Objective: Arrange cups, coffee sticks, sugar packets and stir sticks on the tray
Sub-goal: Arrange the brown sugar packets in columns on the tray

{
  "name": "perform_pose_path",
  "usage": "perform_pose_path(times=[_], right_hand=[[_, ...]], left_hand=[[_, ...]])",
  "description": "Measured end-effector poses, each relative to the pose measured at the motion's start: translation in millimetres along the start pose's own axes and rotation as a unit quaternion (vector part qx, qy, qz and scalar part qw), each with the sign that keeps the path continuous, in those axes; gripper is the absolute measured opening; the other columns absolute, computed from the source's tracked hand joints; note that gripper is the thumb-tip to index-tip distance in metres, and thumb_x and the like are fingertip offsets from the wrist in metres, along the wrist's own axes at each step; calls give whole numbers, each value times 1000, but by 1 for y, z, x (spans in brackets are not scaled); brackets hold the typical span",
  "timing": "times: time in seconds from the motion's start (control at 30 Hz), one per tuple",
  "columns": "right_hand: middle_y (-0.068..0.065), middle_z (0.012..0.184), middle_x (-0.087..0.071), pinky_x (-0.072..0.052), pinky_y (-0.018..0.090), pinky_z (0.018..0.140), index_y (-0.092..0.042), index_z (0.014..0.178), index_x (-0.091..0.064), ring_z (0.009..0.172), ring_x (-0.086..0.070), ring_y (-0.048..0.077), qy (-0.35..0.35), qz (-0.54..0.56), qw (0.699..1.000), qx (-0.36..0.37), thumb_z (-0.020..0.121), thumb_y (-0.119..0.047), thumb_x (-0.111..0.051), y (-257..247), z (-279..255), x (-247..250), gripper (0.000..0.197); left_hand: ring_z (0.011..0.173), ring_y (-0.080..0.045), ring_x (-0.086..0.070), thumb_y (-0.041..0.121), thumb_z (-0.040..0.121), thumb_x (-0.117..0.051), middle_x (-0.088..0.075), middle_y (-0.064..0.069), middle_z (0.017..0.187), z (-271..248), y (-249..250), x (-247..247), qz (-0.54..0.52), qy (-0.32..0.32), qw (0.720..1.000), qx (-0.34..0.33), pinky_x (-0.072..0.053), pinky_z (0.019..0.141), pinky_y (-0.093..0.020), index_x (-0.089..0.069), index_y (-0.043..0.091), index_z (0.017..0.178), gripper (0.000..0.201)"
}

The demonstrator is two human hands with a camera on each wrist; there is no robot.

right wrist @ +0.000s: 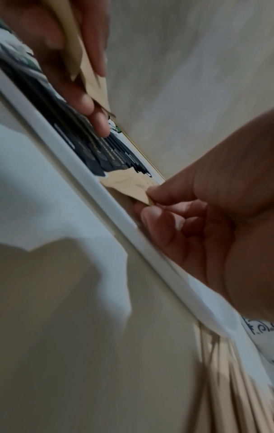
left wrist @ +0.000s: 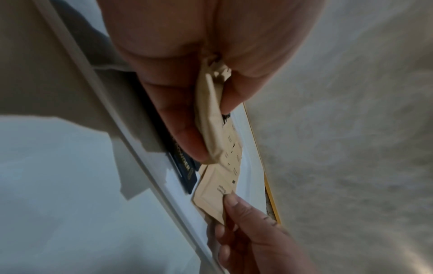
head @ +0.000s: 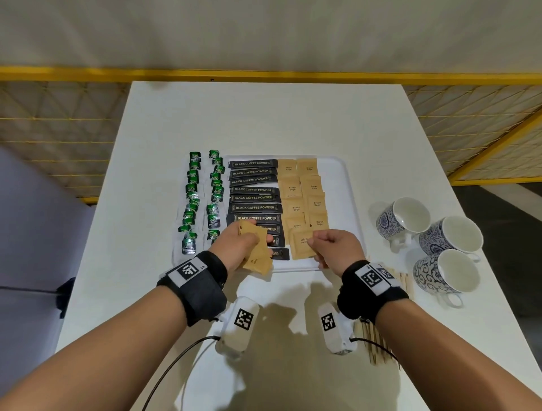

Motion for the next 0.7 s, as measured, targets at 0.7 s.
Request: perform_pose_path(times=[0.7], right_hand=[[1,81,-65,-55,43,84,-33,87,-60,81,-68,22,17,-122,991,51,80,-32,-69,4,13,-2,11]], left_hand=[[77,-30,-67,-7,87,-53,-65,-14,94,2,-1,-2,35,-4,999,-6,-60,69,-37,-54,10,94,19]])
Point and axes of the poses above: each hand's wrist, its own z-axis towards the middle knuckle, its own x-axis out of the back of the hand, y = z × x, the point moved 10 cm from there along z, towards the middle knuckle
